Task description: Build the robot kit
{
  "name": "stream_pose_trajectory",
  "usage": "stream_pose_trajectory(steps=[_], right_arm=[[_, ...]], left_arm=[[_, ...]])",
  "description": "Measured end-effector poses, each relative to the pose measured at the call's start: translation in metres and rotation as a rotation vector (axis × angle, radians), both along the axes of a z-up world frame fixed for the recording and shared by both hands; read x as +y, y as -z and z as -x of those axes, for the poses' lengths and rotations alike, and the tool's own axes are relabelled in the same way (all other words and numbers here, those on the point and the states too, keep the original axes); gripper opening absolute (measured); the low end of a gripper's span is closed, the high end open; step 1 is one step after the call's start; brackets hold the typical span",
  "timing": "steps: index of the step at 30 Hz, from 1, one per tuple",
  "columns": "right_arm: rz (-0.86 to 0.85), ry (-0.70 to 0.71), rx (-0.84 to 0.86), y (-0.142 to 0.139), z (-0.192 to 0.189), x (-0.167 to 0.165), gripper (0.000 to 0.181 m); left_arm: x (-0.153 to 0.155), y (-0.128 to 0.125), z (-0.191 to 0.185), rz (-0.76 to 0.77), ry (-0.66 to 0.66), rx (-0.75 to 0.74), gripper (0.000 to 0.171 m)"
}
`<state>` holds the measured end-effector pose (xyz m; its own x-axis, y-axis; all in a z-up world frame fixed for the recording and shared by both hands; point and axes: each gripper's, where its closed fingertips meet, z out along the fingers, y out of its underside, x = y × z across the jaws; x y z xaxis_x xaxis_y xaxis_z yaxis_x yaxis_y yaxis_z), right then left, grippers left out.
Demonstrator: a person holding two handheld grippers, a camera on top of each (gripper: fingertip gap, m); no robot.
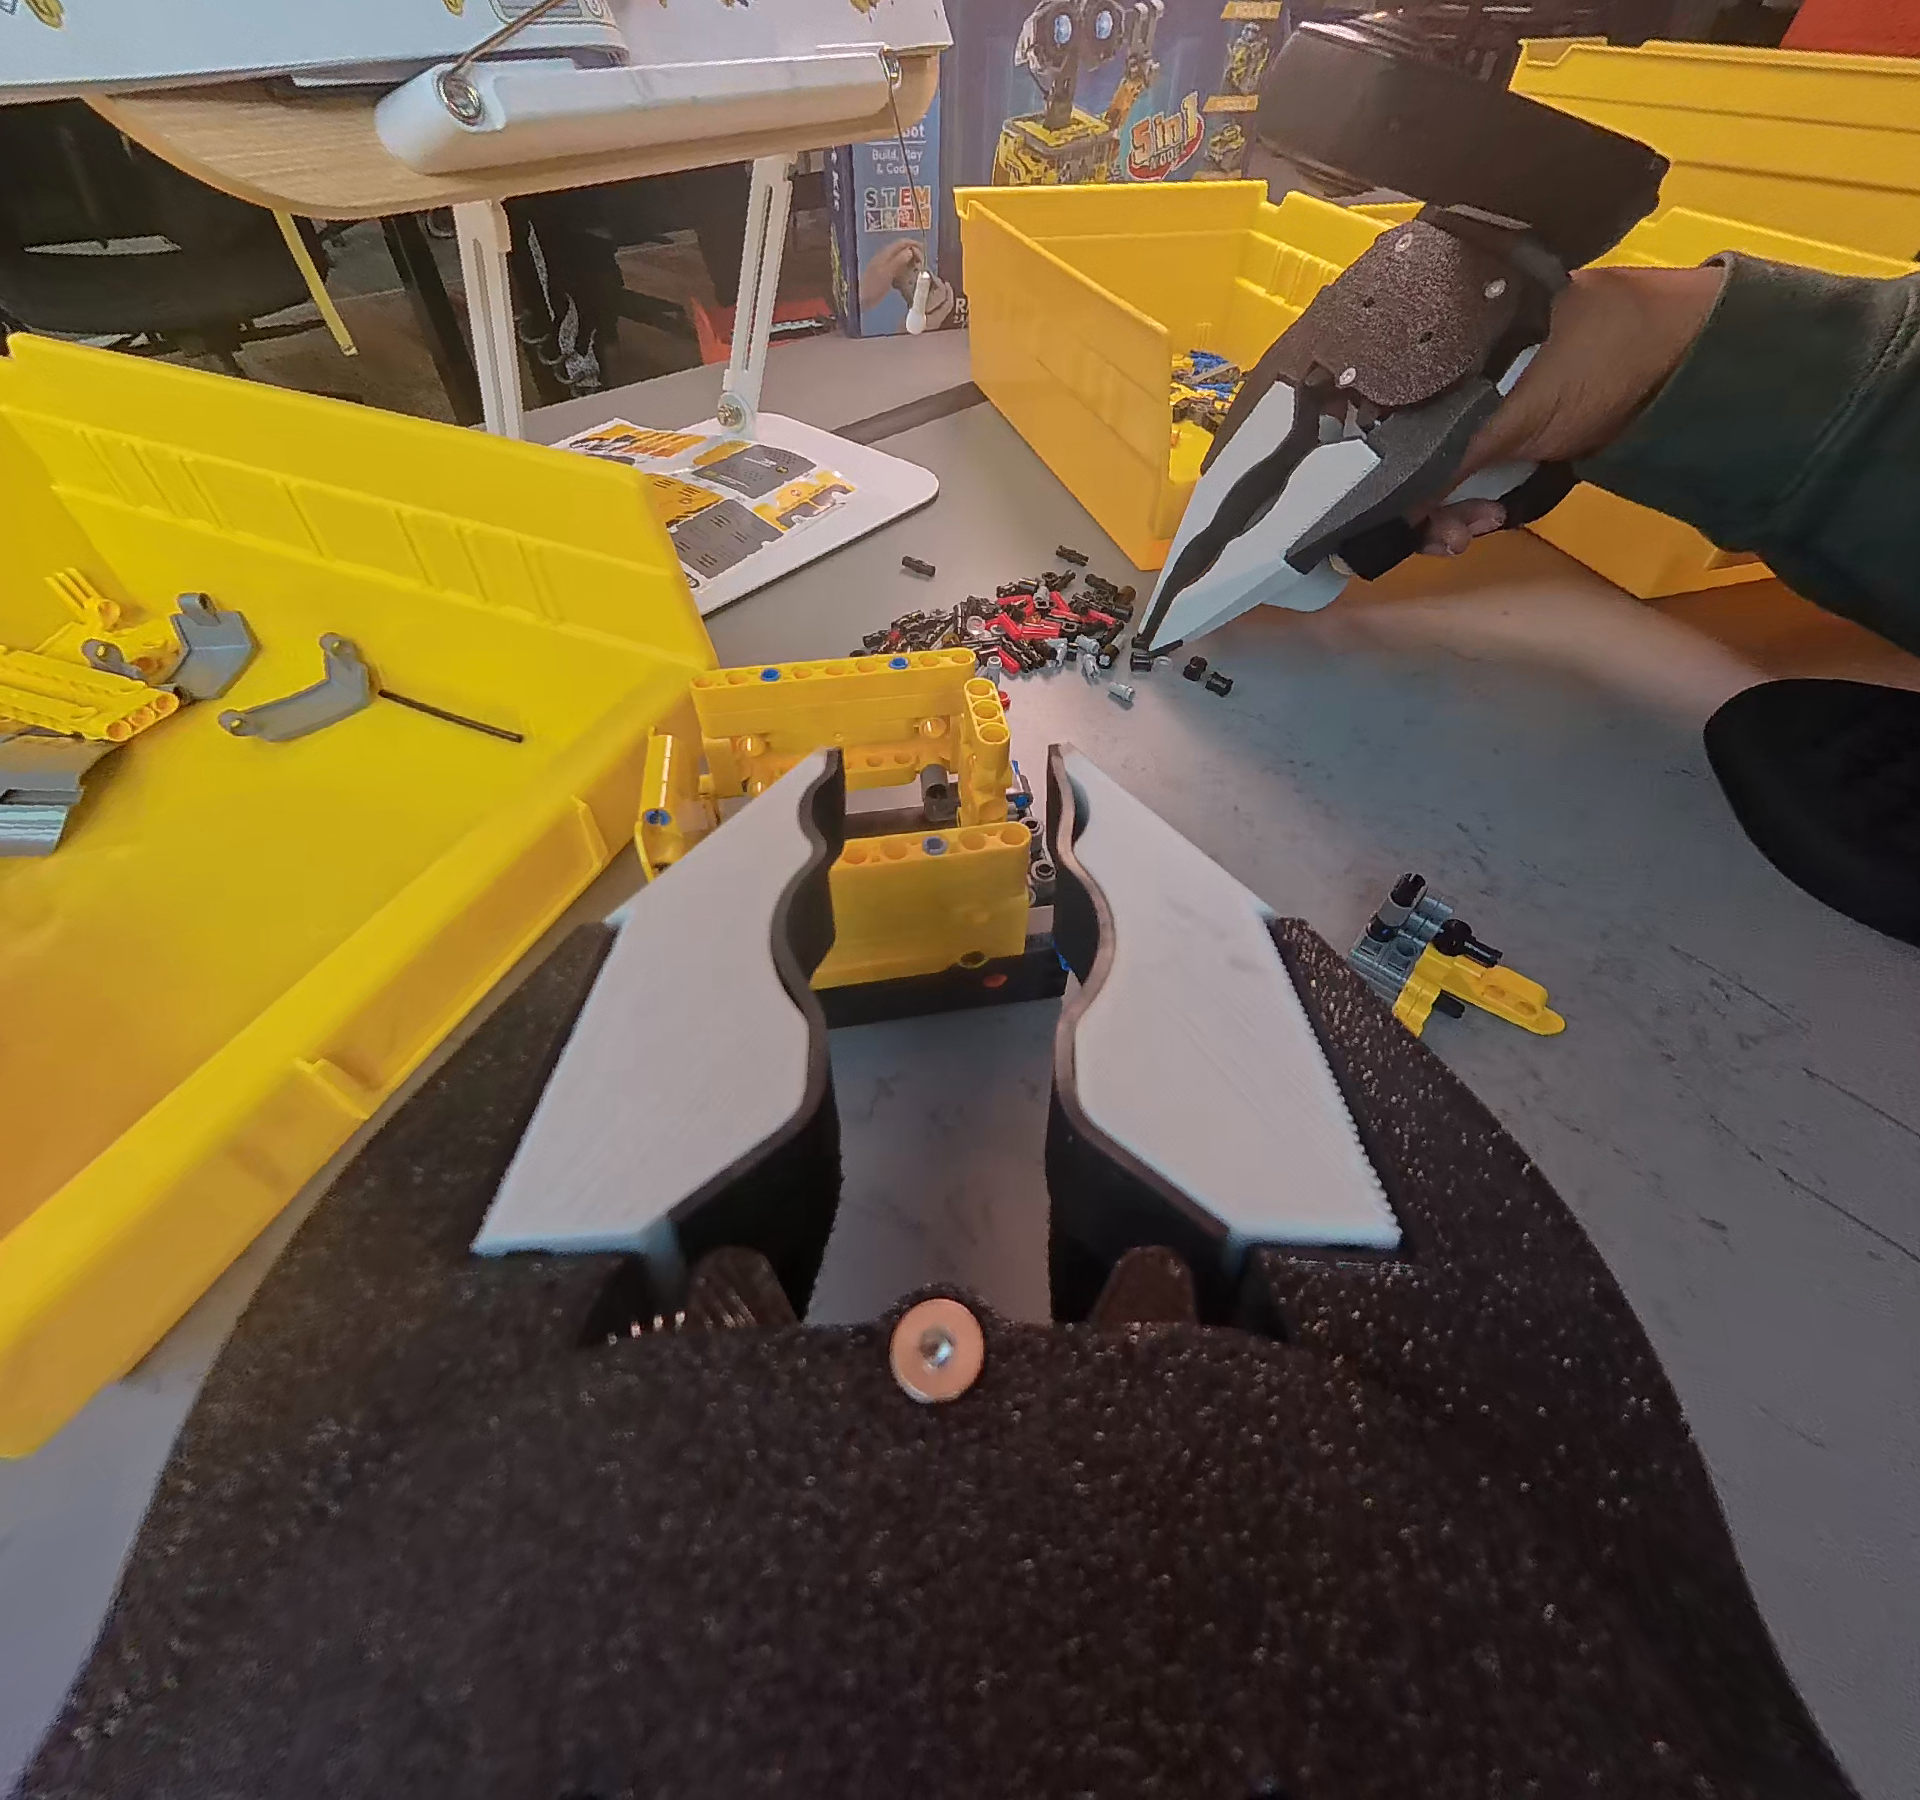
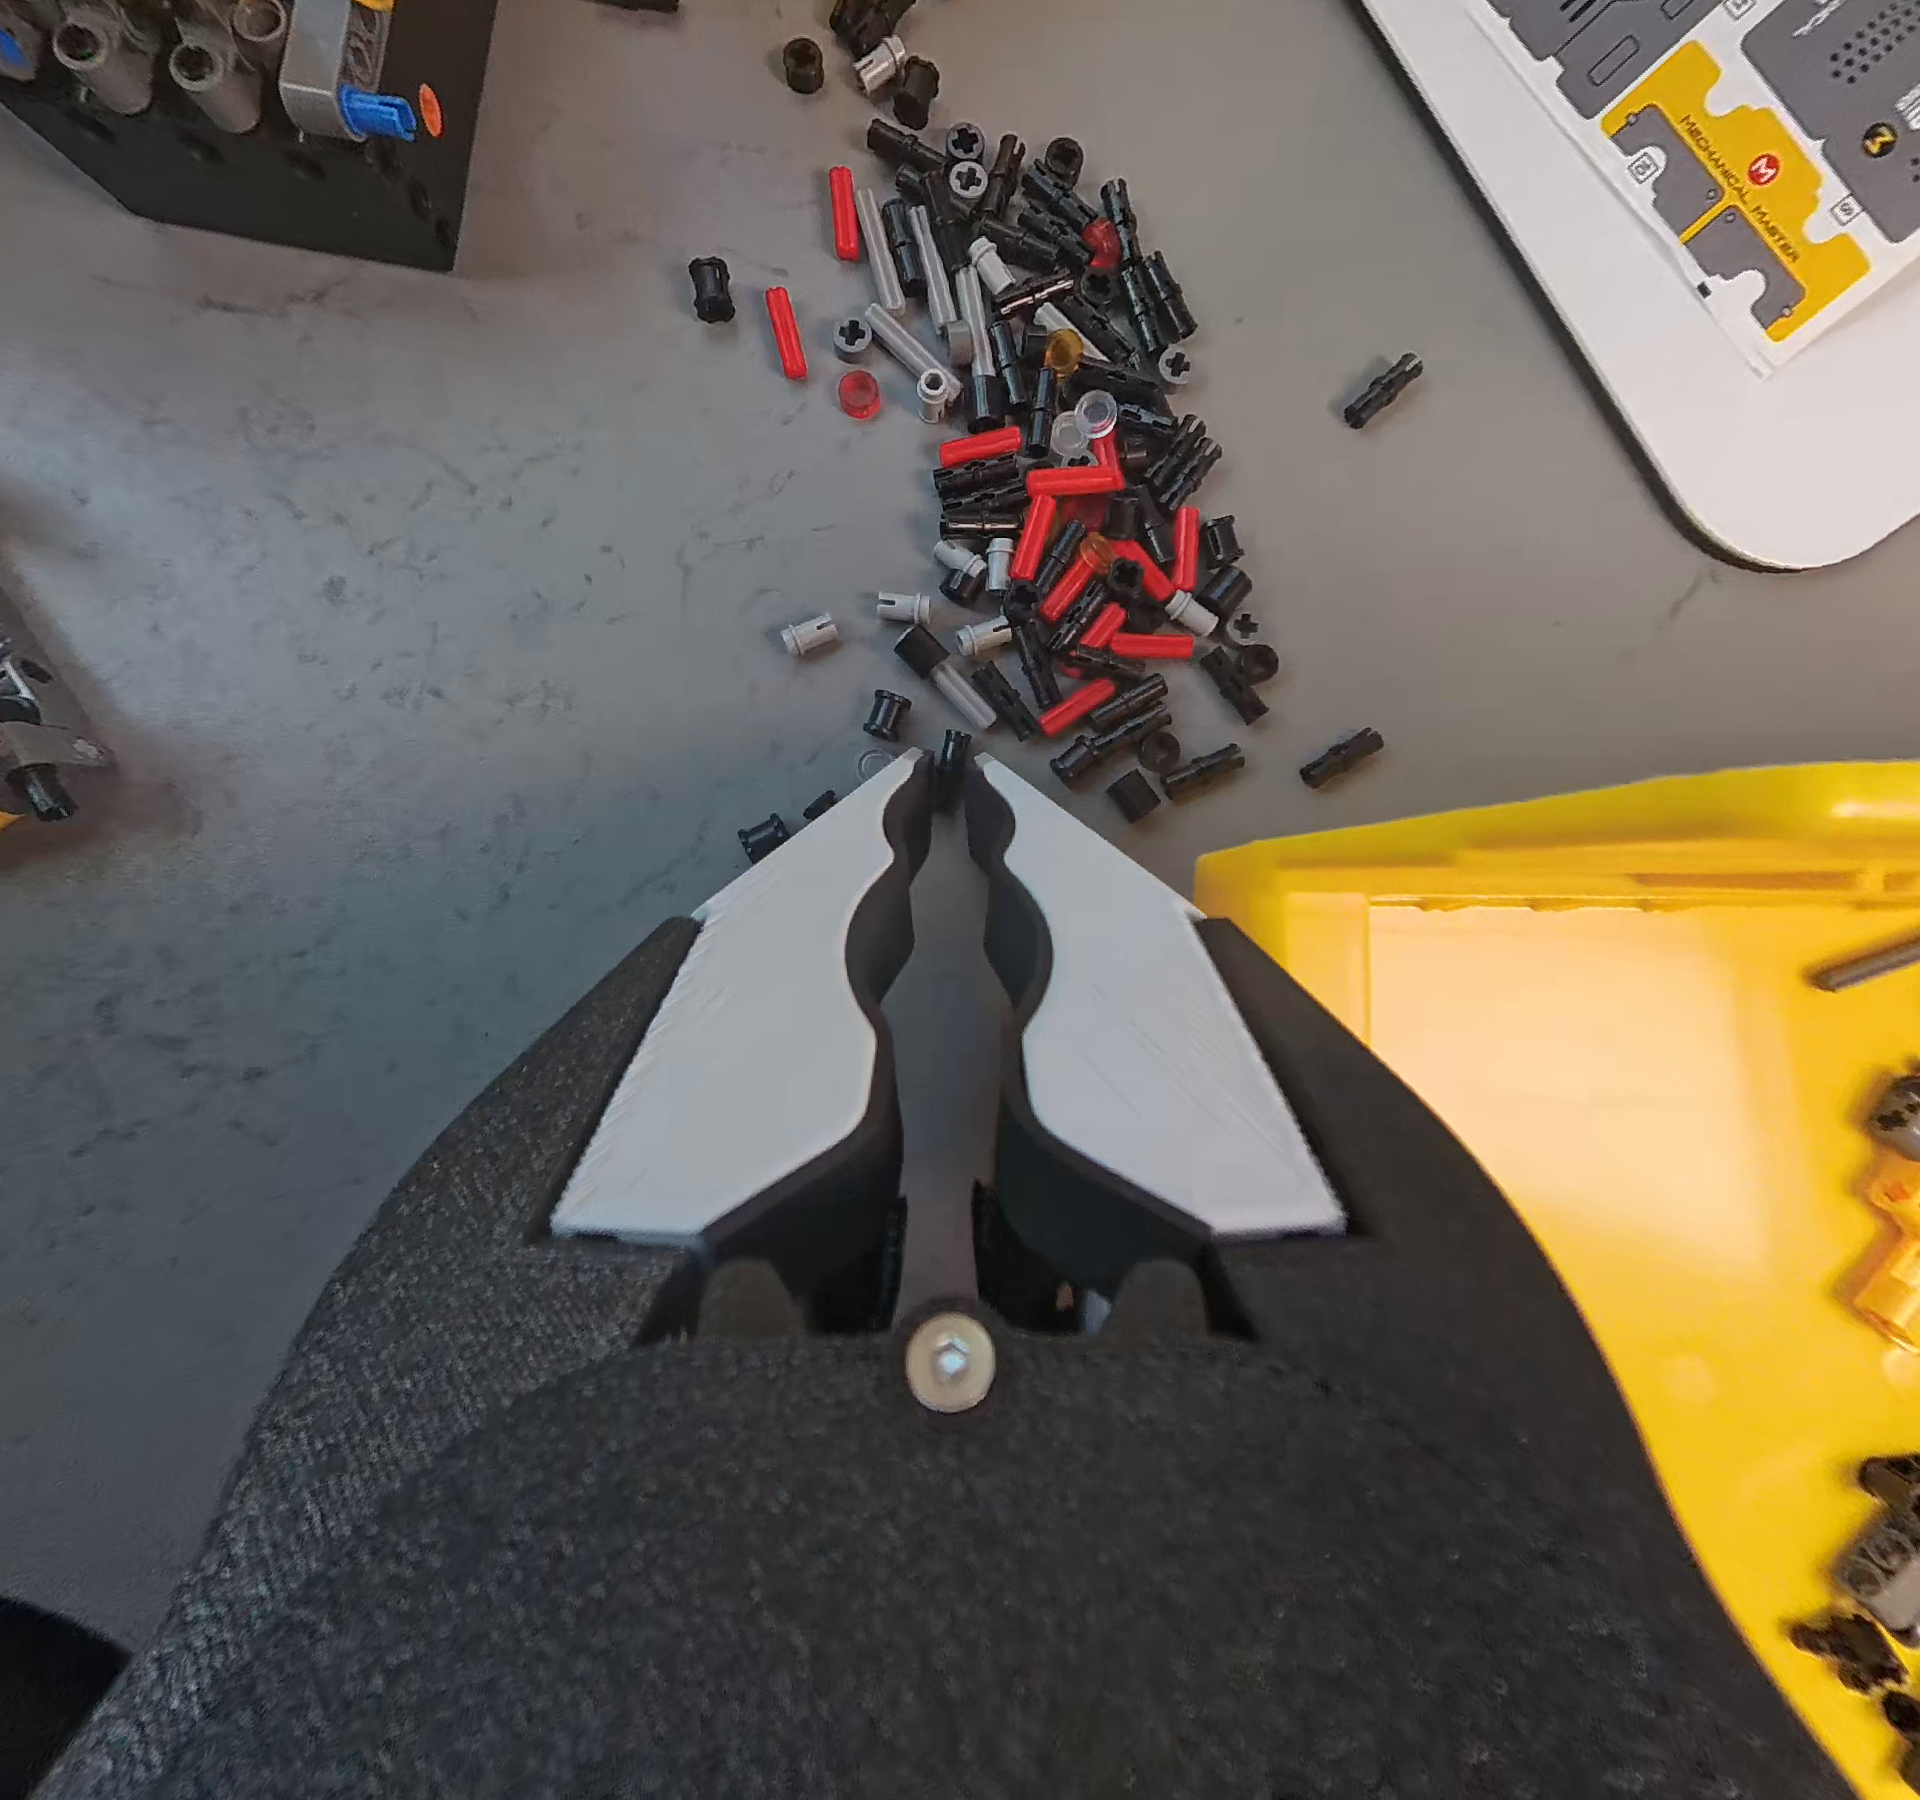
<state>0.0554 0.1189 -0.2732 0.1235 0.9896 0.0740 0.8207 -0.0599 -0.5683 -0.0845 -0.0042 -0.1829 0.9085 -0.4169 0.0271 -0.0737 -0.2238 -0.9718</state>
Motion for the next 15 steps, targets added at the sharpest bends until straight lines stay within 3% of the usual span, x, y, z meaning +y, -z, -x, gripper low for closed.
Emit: stream_pose_trajectory(steps=[5,8,11,15], right_arm=[[-0.041,0.021,0.040,-0.004,-0.002,0.000,0.004],[-0.057,0.015,0.129,-0.024,-0.001,-0.008,0.004],[-0.009,-0.033,0.177,-0.037,-0.001,-0.035,0.004],[0.029,-0.090,0.166,-0.028,-0.002,-0.072,0.004]], left_arm=[[0.000,-0.001,0.000,-0.001,0.000,0.000,0.038],[0.000,-0.001,0.000,-0.004,-0.002,0.004,0.037],[0.000,-0.002,0.001,-0.006,-0.003,0.005,0.037],[-0.001,-0.001,-0.001,-0.007,0.001,0.013,0.037]])
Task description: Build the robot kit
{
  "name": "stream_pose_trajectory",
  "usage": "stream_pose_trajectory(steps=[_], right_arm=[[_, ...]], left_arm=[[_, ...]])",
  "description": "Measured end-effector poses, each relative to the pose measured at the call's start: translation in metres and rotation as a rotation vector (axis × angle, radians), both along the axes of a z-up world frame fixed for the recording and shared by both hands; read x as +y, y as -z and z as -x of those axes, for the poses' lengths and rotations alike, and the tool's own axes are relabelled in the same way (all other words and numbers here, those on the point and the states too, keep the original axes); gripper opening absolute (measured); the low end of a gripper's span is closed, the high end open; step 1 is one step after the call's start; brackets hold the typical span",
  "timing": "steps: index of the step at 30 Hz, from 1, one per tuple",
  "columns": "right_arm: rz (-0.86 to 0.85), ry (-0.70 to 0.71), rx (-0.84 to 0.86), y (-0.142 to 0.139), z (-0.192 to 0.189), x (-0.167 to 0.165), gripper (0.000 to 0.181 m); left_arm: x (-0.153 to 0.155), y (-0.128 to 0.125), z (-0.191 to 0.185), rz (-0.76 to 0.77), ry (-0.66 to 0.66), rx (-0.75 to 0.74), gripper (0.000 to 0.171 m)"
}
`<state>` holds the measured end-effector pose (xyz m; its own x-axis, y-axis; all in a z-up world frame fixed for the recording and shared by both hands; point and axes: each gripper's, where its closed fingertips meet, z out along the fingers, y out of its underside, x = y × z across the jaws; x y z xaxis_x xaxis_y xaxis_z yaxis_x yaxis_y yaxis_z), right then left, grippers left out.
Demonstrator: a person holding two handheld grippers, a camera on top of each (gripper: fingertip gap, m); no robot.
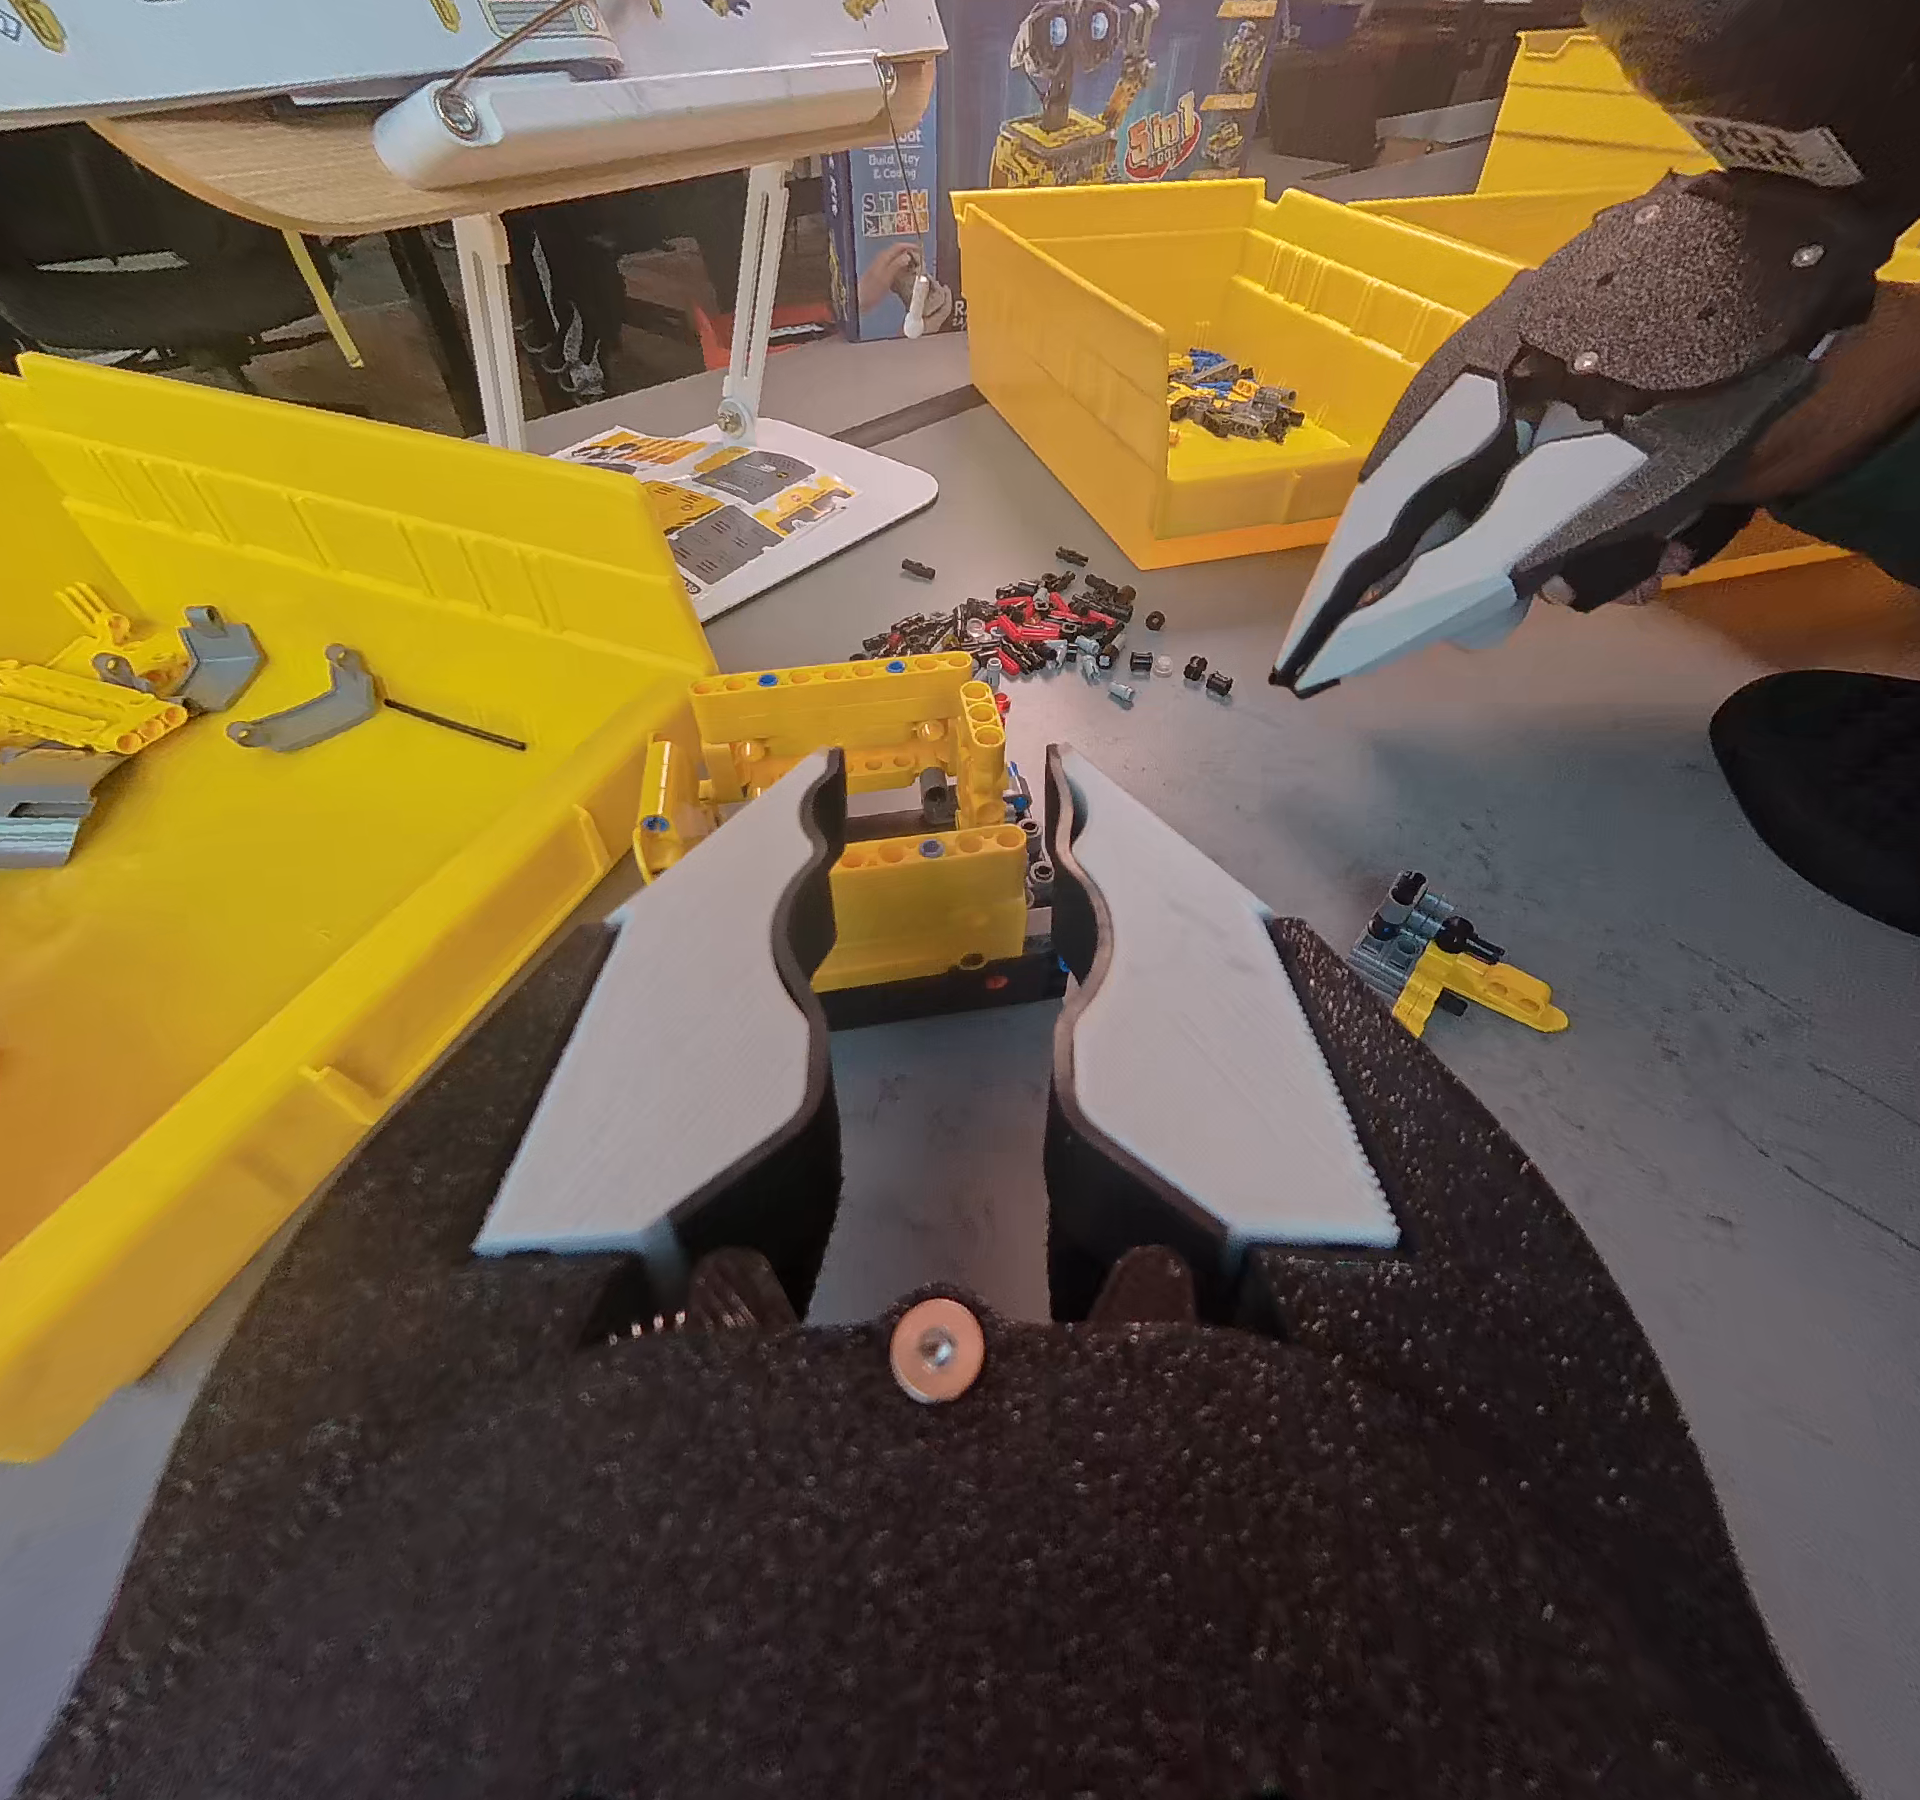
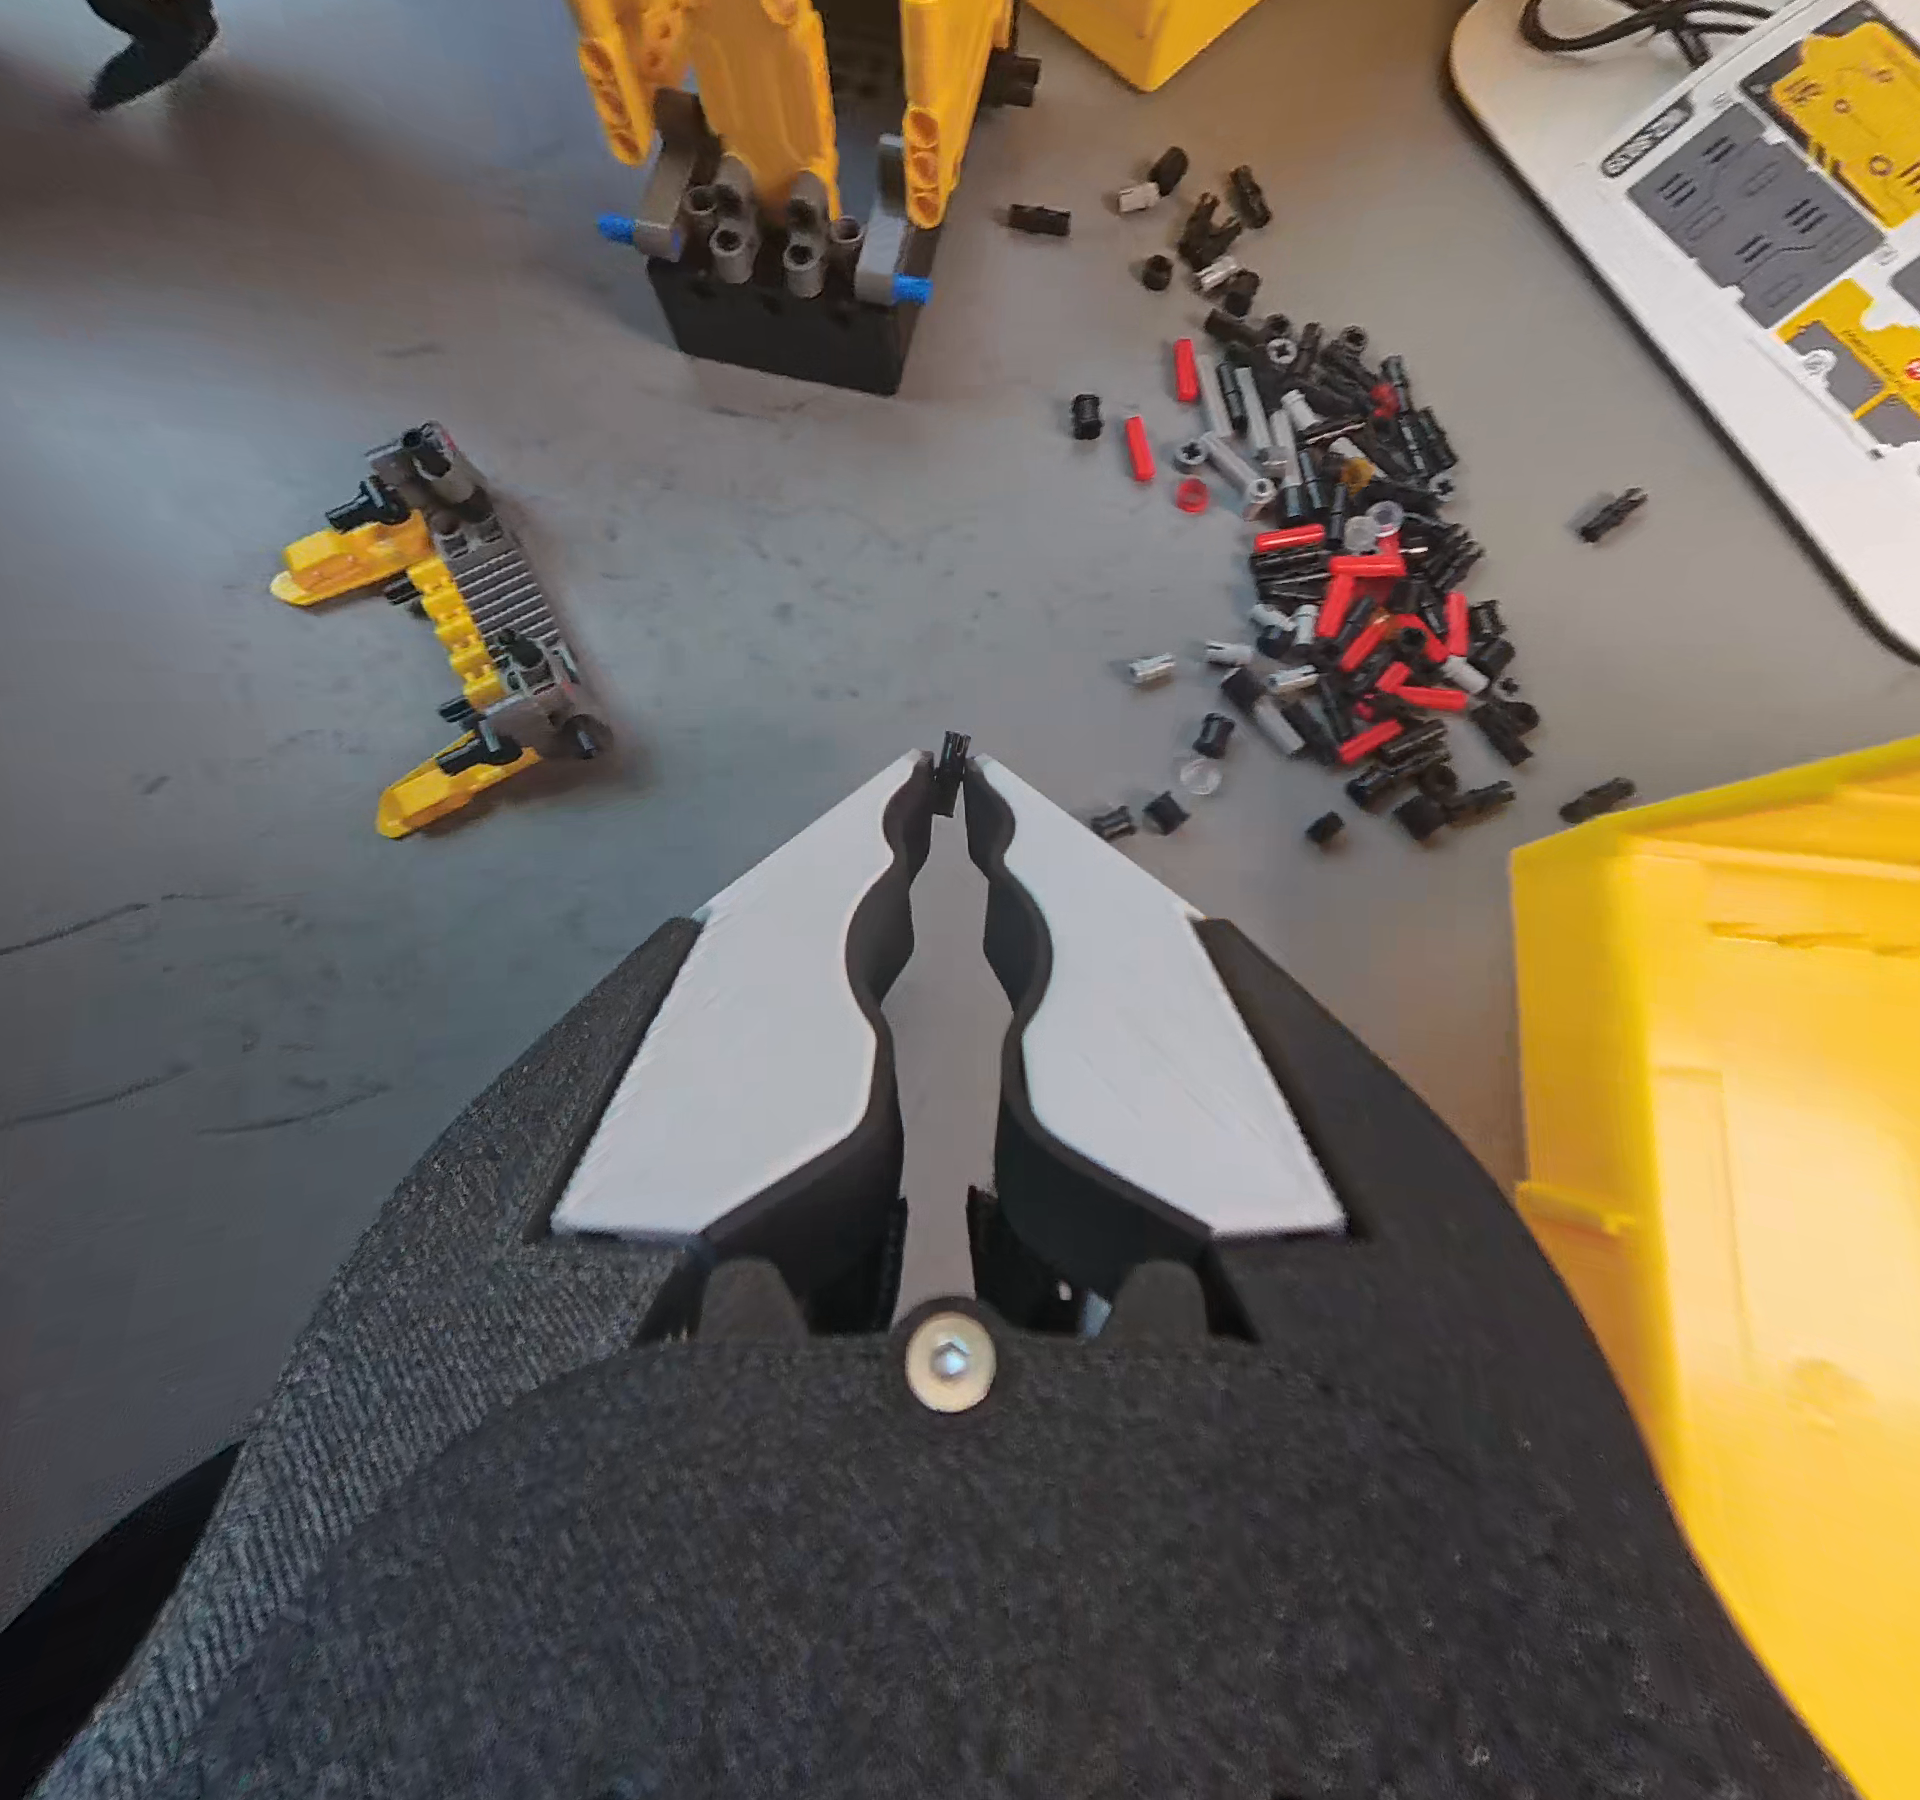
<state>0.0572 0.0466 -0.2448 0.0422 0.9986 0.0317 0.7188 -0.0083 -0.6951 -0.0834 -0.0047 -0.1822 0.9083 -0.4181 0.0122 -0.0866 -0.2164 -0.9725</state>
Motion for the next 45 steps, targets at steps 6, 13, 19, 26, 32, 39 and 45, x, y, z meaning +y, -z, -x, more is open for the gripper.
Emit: stream_pose_trajectory(steps=[6,13,19,26,32,39,45], right_arm=[[-0.013,-0.044,-0.096,0.028,-0.009,-0.018,0.004],[-0.065,-0.023,-0.092,0.022,-0.005,-0.007,0.016],[-0.113,0.220,0.030,-0.008,0.007,0.053,0.019],[-0.184,0.452,-0.012,-0.005,-0.019,0.105,0.000],[-0.327,0.515,-0.103,-0.004,-0.041,0.126,0.002],[-0.234,0.216,-0.092,0.002,-0.001,0.087,0.013],[-0.188,0.030,-0.191,0.022,0.010,0.082,0.004]], left_arm=[[0.000,0.000,-0.001,-0.003,0.000,0.012,0.037],[-0.001,-0.002,-0.001,-0.010,0.002,0.017,0.036],[-0.003,-0.005,-0.003,-0.020,0.009,0.019,0.037],[-0.004,-0.009,-0.002,-0.033,0.009,0.020,0.037],[-0.005,-0.008,-0.004,-0.029,0.017,0.026,0.037],[-0.005,-0.007,-0.006,-0.023,0.023,0.025,0.037],[-0.006,-0.007,-0.006,-0.026,0.025,0.041,0.037]])
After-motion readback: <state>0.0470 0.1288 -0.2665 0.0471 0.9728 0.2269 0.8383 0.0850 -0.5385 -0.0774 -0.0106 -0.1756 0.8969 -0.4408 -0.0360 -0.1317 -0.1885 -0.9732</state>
